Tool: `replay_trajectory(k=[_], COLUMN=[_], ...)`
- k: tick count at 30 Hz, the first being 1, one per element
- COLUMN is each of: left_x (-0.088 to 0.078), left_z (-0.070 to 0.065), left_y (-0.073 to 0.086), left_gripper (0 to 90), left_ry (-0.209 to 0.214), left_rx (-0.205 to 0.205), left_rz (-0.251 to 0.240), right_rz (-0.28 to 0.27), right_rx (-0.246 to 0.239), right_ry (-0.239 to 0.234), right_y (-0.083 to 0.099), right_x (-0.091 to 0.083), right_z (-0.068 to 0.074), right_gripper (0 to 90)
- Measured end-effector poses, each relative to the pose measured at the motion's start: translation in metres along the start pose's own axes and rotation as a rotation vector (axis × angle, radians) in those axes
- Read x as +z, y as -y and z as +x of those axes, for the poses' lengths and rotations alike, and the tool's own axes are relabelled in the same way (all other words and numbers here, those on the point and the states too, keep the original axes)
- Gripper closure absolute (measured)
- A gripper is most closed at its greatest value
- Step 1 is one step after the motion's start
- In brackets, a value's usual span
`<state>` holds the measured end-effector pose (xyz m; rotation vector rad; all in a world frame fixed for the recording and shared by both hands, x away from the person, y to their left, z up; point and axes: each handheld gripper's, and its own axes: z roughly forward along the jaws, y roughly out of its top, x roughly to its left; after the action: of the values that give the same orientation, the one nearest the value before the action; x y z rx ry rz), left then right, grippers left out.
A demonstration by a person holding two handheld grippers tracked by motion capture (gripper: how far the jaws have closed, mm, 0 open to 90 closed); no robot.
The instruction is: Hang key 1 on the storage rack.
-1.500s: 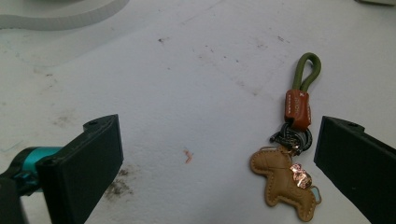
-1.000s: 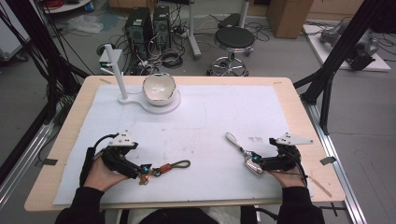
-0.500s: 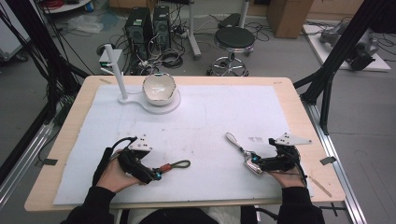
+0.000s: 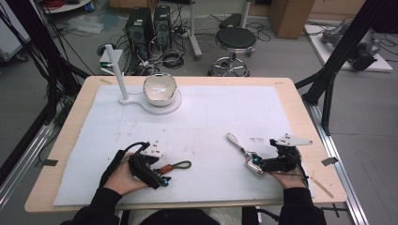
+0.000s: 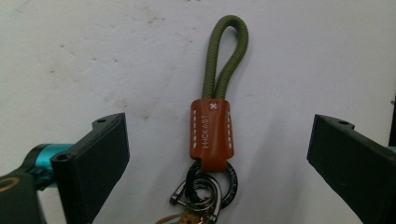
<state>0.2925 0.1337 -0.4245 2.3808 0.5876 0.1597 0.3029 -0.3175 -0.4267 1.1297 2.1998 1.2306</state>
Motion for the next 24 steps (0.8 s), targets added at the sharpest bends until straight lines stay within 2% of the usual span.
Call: replay_trajectory(k=[8,11,19,24], left_x=[0.0068,0.0084,0.0098,0.0097], left_z=[-0.0050,-0.0066,-0.0069,-0.0075], left_y=[-0.0012,-0.0015,-0.0013,-0.0003], left_gripper=[12.9,20.4,31.2,41.4], left_ry=[0.006,-0.004,-0.011,0.004], left_rx=[0.028,0.034,0.039,0.042], left_rz=[0.023,0.024,0.040,0.041], right_rz=[0.004,0.007,0.014,0.015], right_rx=[-0.003,-0.002,-0.007,-0.008], right_ry=[0.002,0.002,0.001,0.000], right_y=[0.0002,0.0004,0.0010,0.0009], right_x=[0.0004,0.0006,0.0008,0.0014], right_z=[0.0000,-0.0001,-0.0002,0.0000], right_gripper=[0.8,0.8,0.8,0.8])
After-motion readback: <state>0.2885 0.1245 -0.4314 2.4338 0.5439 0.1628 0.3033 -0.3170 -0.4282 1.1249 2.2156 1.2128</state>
